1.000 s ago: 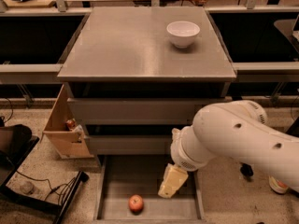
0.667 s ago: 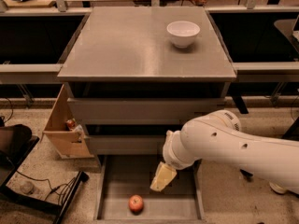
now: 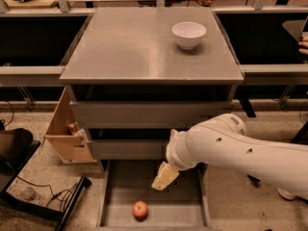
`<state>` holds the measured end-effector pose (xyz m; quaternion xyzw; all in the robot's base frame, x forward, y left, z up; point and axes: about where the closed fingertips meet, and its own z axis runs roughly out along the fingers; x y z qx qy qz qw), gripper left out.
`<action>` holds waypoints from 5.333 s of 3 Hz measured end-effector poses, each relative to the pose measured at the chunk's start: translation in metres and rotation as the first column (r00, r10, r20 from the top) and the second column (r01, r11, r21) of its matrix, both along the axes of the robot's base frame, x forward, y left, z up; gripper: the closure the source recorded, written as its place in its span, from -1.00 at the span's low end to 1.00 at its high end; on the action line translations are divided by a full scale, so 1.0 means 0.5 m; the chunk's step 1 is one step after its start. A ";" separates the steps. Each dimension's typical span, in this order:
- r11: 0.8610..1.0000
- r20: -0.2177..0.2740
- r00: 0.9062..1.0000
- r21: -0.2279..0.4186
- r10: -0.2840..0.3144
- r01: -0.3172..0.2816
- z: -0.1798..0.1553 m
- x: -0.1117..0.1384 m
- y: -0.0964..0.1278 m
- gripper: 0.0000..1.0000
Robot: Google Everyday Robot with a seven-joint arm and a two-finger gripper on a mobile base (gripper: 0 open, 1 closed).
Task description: Pick apple from bottom drawer and place on counter
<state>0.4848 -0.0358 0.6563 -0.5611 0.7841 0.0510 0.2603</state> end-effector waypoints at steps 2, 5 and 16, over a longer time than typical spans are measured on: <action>1.000 -0.057 0.998 0.015 -0.023 0.024 -0.150 0.019 -0.029 -1.00; 0.981 -0.065 0.998 0.193 0.012 0.001 -0.517 0.053 -0.087 -1.00; 0.850 -0.254 0.909 0.500 0.330 -0.169 -1.046 0.062 0.219 -0.20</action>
Offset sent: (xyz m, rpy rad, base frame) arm 0.0172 -0.0311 -0.2142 0.0979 0.1841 -0.0474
